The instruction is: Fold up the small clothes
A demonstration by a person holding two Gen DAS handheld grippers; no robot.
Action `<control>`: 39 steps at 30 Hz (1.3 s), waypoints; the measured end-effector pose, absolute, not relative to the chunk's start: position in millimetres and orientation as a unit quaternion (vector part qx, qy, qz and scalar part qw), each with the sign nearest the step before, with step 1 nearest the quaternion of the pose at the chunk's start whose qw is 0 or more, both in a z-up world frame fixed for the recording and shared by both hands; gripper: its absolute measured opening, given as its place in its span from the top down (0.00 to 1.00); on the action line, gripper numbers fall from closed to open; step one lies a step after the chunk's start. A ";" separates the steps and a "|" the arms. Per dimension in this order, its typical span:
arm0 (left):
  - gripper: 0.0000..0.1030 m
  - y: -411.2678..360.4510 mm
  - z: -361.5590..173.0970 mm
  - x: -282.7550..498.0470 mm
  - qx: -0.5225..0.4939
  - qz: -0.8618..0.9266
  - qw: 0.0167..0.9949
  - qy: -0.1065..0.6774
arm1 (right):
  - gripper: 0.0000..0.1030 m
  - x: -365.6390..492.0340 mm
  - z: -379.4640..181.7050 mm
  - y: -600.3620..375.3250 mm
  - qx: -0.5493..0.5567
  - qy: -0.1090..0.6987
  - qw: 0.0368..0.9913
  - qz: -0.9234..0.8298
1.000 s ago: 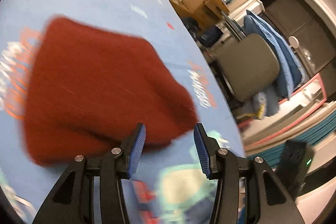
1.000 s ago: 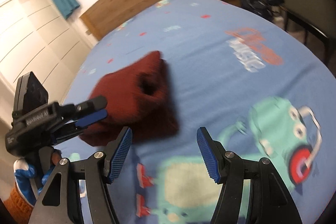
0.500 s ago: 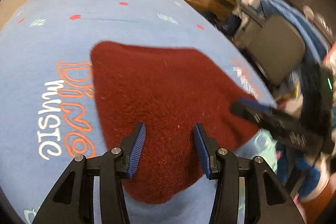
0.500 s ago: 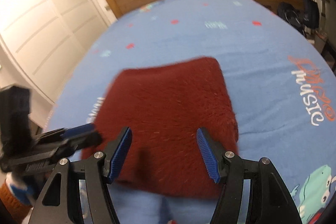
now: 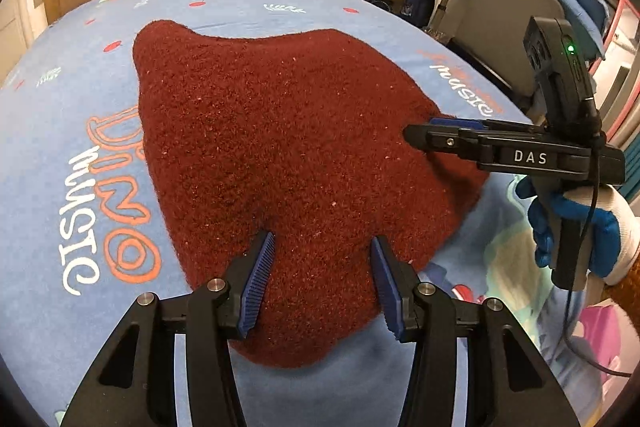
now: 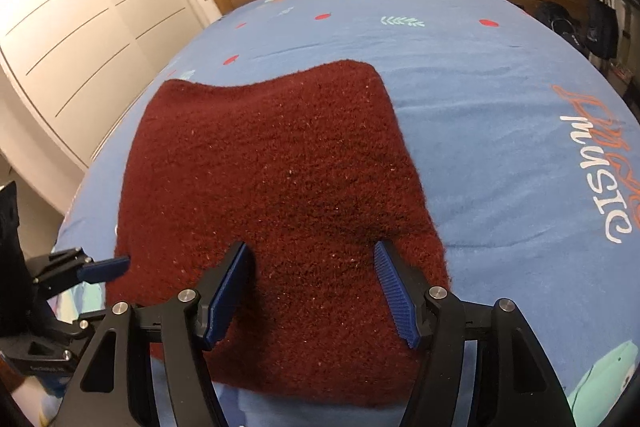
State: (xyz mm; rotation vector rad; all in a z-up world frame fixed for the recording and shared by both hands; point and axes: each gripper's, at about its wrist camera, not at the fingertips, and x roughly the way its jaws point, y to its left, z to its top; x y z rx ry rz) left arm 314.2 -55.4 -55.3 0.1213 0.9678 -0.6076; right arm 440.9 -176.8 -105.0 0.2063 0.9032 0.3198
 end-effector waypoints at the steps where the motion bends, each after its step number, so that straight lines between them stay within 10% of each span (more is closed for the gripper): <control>1: 0.56 -56.9 -54.4 316.9 0.055 -0.284 0.839 0.460 | 0.36 444.4 -106.9 -179.1 0.101 0.434 0.882 0.154; 33: 0.55 -33.2 -8.2 336.4 -0.035 -0.283 0.843 0.456 | 0.35 447.0 -70.8 -197.6 0.153 0.451 0.866 0.156; 39: 0.42 -0.4 7.3 355.5 -0.075 -0.250 0.860 0.440 | 0.23 451.5 -57.0 -206.5 0.164 0.436 0.874 0.137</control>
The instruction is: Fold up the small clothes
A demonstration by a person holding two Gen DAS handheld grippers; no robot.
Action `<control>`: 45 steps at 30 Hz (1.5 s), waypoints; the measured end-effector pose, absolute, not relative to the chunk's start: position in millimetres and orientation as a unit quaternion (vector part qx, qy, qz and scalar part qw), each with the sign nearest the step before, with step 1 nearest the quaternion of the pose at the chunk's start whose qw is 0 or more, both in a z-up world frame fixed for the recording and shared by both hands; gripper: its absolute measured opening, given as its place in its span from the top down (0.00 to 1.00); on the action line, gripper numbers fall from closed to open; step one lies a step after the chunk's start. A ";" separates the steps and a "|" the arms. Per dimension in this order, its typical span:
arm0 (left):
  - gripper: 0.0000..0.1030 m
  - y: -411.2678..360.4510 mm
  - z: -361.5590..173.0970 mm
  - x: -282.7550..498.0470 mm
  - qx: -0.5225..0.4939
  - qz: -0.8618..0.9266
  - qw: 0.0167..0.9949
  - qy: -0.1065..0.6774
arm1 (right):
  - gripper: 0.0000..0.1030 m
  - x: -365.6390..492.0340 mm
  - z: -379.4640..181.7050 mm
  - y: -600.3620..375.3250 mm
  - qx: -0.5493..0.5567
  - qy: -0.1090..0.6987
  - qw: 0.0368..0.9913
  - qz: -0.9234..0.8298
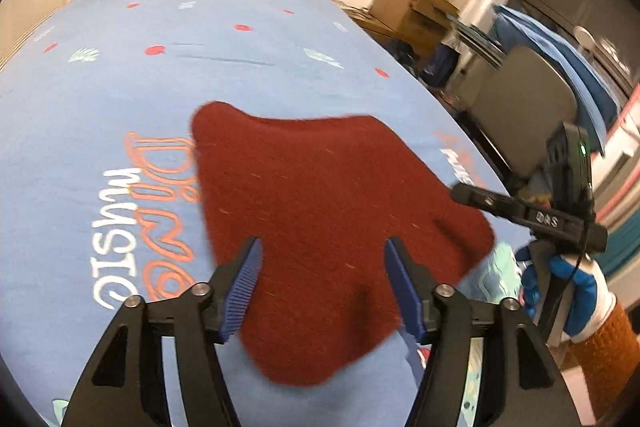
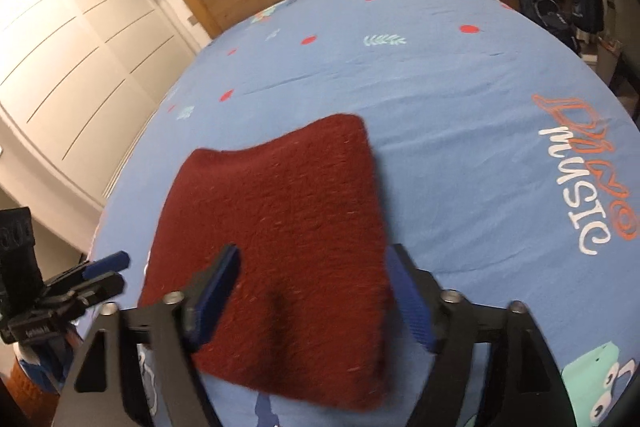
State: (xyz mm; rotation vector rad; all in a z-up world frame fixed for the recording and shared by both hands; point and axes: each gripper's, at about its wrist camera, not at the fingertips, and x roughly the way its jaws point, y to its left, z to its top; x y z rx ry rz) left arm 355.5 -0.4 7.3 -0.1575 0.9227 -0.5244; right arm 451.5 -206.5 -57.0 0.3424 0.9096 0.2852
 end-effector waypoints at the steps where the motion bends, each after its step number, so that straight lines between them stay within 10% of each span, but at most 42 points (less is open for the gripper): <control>1: 0.41 6.0 4.0 361.8 -0.085 -0.241 0.858 0.444 | 0.23 454.0 -60.4 -209.7 0.169 0.441 0.871 0.135; 18: 0.20 59.4 -88.3 426.4 -0.333 -0.301 0.735 0.508 | 0.22 484.6 -150.8 -242.9 0.346 0.516 0.747 0.238; 27: 0.52 92.1 -77.6 430.9 -0.378 -0.337 0.721 0.472 | 0.57 479.7 -137.3 -236.0 0.329 0.486 0.760 0.278; 45: 0.45 188.9 -42.5 405.9 -0.259 -0.273 0.775 0.508 | 0.51 482.7 -141.7 -150.8 0.304 0.492 0.751 0.320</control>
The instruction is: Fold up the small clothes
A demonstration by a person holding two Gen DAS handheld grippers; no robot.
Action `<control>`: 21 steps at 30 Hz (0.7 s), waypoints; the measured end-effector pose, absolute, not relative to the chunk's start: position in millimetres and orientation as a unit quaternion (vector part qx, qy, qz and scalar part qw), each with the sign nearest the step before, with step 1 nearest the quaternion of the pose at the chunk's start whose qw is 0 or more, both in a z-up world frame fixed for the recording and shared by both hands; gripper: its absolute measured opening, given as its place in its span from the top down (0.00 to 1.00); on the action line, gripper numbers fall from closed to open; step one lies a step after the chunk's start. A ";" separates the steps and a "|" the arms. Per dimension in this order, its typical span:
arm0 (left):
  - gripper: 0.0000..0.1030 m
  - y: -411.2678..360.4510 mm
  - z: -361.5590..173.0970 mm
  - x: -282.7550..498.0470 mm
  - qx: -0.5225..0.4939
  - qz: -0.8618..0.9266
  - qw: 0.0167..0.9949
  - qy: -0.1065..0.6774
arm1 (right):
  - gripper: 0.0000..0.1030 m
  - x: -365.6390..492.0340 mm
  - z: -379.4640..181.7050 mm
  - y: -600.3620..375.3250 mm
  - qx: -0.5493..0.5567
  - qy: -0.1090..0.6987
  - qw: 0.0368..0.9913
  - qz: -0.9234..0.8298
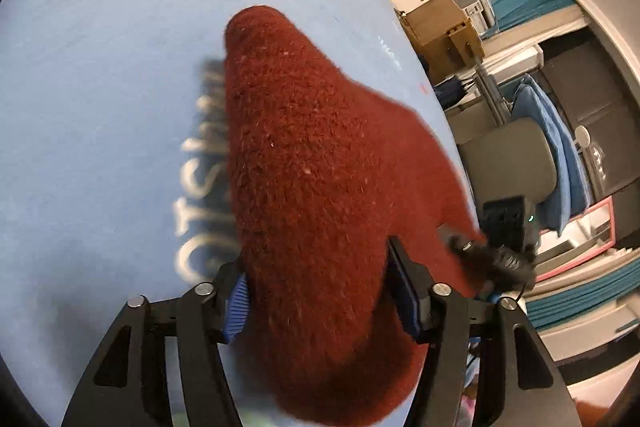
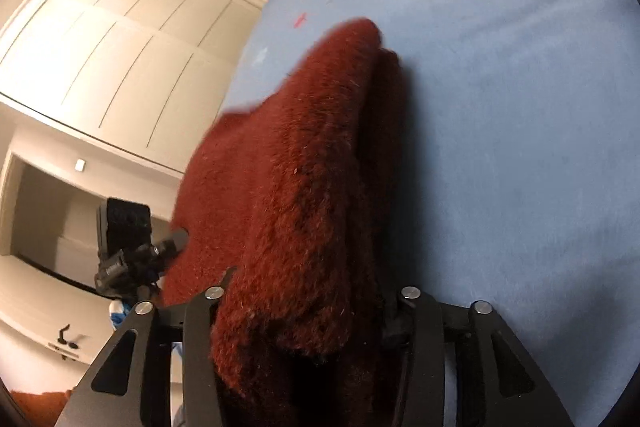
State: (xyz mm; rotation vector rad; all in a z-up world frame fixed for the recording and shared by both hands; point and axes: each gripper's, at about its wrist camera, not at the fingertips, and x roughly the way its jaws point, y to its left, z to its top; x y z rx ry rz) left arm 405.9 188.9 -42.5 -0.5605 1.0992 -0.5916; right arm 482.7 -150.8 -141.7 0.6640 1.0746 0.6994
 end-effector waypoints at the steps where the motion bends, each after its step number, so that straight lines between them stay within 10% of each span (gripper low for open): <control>1: 0.45 192.6 -39.7 399.8 -0.260 -0.277 0.777 0.502 | 0.50 481.5 -140.6 -153.5 0.306 0.491 0.751 0.318; 21: 0.24 149.0 -60.3 347.9 -0.071 -0.233 0.821 0.515 | 0.41 447.6 -137.0 -163.8 0.143 0.509 0.801 0.282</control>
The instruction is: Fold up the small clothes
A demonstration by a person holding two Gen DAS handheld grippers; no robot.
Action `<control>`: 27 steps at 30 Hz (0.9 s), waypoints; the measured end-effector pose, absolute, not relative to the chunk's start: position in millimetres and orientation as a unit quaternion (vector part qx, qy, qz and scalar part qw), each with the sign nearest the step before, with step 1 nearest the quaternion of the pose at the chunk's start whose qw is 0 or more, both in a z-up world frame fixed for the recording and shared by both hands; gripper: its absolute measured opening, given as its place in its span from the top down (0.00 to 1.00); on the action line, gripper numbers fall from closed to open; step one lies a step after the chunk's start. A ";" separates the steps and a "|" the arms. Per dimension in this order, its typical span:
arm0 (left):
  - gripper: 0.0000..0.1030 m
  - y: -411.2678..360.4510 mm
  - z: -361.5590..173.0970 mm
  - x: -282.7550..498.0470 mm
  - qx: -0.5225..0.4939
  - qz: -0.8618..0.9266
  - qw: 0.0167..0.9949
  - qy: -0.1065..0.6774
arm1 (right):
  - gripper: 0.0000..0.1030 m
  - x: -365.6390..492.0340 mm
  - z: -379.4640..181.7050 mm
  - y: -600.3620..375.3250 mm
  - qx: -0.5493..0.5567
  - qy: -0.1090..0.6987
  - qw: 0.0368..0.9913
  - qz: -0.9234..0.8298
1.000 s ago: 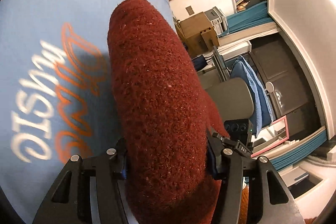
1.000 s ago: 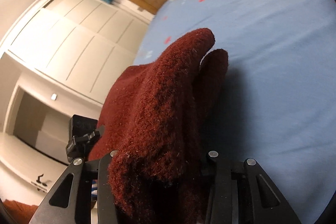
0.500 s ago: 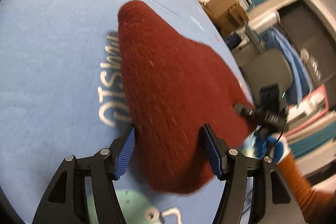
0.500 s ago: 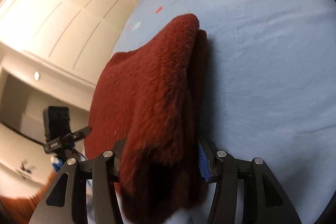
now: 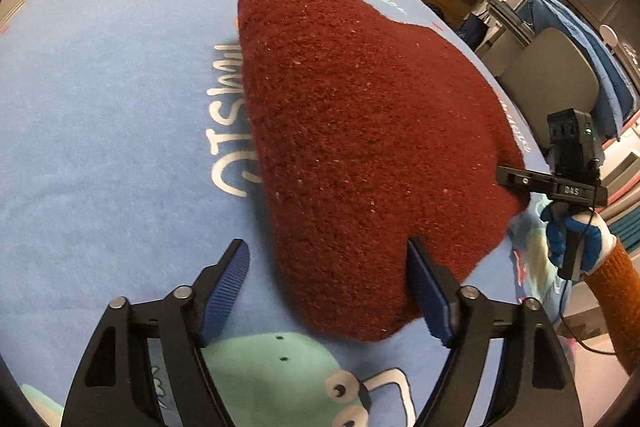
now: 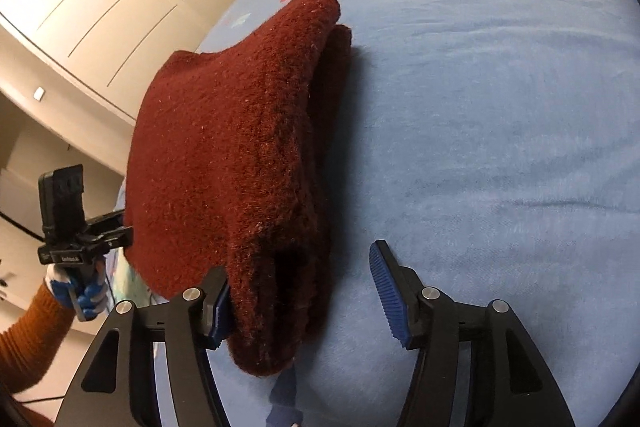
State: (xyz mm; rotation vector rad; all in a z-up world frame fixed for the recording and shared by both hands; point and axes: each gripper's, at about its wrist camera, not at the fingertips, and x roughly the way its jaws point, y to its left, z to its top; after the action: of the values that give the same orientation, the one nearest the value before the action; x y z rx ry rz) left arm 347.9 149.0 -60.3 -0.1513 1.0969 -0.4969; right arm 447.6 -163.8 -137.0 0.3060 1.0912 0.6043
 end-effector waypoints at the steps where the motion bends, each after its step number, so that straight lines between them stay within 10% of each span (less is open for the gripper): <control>1: 0.23 148.8 -60.5 347.0 -0.075 -0.231 0.821 0.516 | 0.41 446.9 -136.5 -164.5 0.143 0.510 0.801 0.280; 27: 0.28 151.8 11.7 256.9 -0.120 -0.122 0.876 0.451 | 0.39 345.4 -60.0 -186.6 0.214 0.489 0.837 0.118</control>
State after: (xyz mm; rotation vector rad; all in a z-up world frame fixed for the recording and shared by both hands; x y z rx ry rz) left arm 256.9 151.8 11.7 -0.2513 0.9404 -0.2545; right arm 345.4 -186.6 -60.0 0.4532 1.0357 0.2488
